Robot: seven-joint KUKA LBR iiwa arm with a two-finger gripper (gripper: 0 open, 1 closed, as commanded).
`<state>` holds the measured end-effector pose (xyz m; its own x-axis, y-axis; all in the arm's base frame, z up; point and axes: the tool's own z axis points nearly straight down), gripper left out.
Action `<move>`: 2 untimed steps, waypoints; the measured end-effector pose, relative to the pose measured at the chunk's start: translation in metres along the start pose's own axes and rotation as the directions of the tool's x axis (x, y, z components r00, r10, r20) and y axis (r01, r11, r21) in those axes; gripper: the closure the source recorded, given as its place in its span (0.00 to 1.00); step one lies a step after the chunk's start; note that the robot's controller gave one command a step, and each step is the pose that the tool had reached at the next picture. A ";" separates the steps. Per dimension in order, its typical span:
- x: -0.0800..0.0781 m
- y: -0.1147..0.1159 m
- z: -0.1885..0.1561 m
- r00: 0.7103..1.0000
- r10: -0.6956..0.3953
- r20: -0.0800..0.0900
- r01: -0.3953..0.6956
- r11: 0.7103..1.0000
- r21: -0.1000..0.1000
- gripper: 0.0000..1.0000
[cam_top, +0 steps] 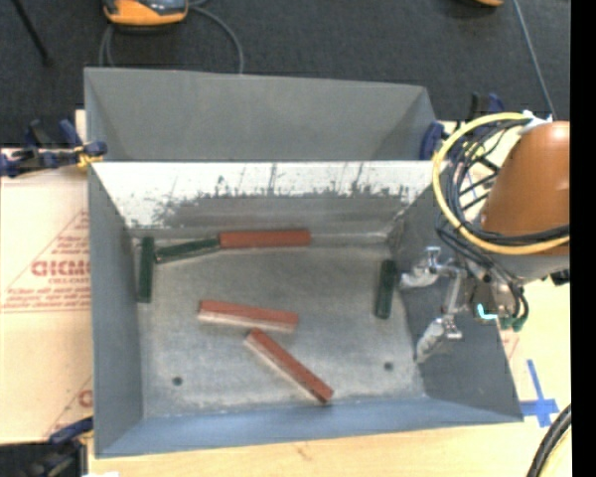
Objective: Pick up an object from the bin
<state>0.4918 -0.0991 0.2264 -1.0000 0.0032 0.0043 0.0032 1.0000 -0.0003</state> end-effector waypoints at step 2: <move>-0.036 -0.011 0.059 0.996 -0.091 0.014 0.091 0.996 0.004 0.00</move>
Offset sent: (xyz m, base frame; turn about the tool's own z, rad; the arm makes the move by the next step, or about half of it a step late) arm 0.0797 -0.0249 -0.1564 -0.2179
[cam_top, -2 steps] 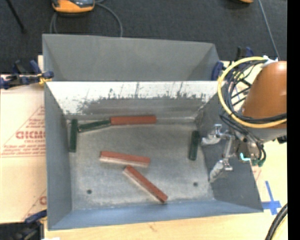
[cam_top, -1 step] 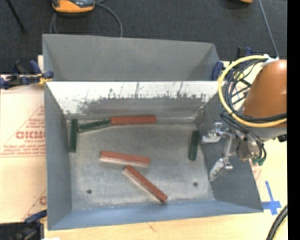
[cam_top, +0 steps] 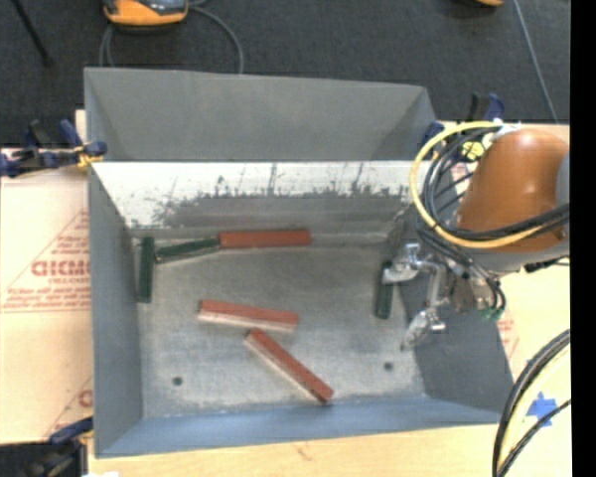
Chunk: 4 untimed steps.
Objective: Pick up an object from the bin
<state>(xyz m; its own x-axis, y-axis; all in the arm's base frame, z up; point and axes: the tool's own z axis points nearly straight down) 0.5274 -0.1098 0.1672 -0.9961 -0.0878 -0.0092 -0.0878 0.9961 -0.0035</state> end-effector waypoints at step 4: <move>-0.070 -0.044 0.089 0.852 -0.523 -0.005 0.523 0.852 -0.005 1.00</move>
Offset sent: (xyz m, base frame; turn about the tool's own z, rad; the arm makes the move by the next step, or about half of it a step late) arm 0.0647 -0.0352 -0.0972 -0.6800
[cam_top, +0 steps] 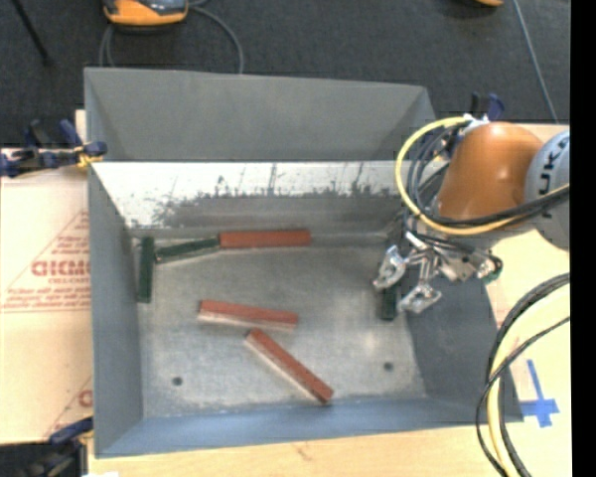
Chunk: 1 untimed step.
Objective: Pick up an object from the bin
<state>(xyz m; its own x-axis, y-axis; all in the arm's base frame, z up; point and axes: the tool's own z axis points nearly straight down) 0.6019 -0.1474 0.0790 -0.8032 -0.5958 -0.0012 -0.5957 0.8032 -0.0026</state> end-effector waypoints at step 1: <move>0.000 0.000 0.000 1.000 0.000 0.000 0.000 1.000 0.000 1.00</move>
Offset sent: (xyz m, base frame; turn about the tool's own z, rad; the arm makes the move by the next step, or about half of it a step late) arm 0.0001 -0.0001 0.0318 0.0000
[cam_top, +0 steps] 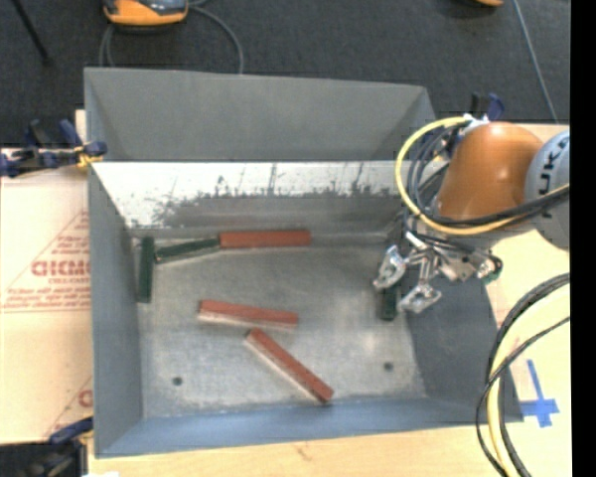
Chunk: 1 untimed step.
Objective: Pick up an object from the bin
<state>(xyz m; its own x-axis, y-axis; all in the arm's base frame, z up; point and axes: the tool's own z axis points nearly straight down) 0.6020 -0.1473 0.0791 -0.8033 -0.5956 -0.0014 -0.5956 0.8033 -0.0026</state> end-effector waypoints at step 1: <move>0.000 0.000 -0.002 1.000 0.001 0.002 -0.001 1.000 0.000 1.00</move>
Offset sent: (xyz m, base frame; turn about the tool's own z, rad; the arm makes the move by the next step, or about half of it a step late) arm 0.0000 0.0001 0.0434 0.0000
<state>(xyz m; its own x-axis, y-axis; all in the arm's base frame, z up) 0.6017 -0.1470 0.0814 -0.8038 -0.5949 -0.0030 -0.5949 0.8038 -0.0025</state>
